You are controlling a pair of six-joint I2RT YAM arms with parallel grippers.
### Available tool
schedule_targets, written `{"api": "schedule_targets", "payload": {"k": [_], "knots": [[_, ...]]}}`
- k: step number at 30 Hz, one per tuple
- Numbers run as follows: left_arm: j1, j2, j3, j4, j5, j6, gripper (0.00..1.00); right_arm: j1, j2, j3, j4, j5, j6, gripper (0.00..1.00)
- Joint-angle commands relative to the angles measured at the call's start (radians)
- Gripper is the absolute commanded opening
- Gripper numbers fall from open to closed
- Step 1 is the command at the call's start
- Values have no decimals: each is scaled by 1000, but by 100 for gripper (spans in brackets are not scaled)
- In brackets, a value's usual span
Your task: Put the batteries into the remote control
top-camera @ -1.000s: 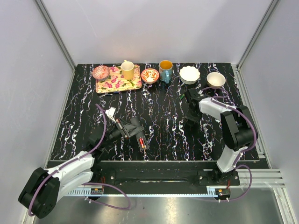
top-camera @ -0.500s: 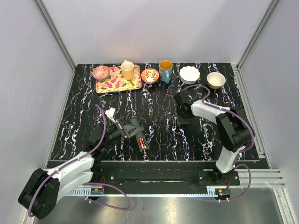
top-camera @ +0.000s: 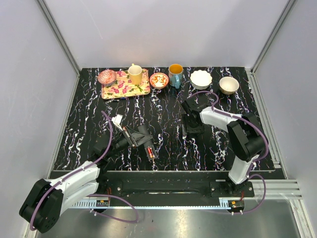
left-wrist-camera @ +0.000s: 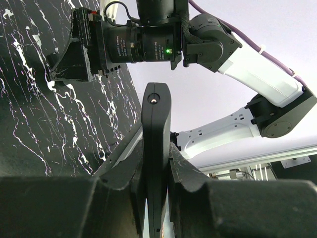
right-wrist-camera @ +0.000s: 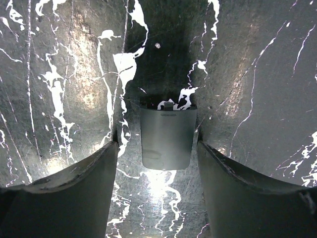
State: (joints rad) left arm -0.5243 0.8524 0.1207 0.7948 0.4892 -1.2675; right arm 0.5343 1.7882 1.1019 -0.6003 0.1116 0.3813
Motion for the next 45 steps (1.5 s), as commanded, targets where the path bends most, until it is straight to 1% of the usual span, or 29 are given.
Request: {"api": "schedule_targets", "payload": {"k": [1, 2, 5, 6, 8, 12, 13, 16, 17, 20, 26, 36, 37, 40, 43, 45], "knots": [[1, -10, -4, 30, -8, 20, 0, 12, 51, -28, -73, -18, 25, 69], [3, -9, -4, 32, -8, 20, 0, 12, 54, -28, -73, -18, 30, 67], [3, -6, -3, 37, -3, 20, 0, 13, 76, -39, -73, -16, 41, 59], [3, -6, -1, 37, -4, 19, 0, 15, 77, -45, -73, -15, 45, 54], [3, -9, -3, 37, -4, 20, 0, 18, 86, -53, -72, -10, 47, 49], [3, -7, -3, 35, -3, 20, 0, 21, 100, -60, -75, -3, 57, 40], [3, -7, -3, 35, -4, 19, 0, 23, 103, -59, -78, -1, 59, 36], [3, -7, -1, 35, -5, 22, 0, 21, 111, -53, -85, 2, 61, 31], [3, -7, 0, 35, -3, 19, 0, 23, 105, -54, -87, 3, 61, 26], [3, -4, 5, 32, -3, 23, 0, 23, 65, -63, -79, 7, 70, 20], [3, 36, 34, 40, -4, 31, 0, 26, -61, -37, -130, -26, 76, 20], [3, 160, 115, 124, -23, 26, 0, 67, -252, -22, -245, -49, 82, 19], [3, 172, 120, 133, -29, 26, 0, 78, -295, -20, -251, -65, 90, 18], [3, 226, 140, 178, -44, 25, 0, 108, -386, -2, -282, -85, 99, 18], [3, 302, 171, 237, -49, 11, 0, 131, -450, 56, -348, -93, 91, 18], [3, 378, 191, 306, -52, -16, 0, 161, -472, 116, -400, -99, 85, 17]]}}
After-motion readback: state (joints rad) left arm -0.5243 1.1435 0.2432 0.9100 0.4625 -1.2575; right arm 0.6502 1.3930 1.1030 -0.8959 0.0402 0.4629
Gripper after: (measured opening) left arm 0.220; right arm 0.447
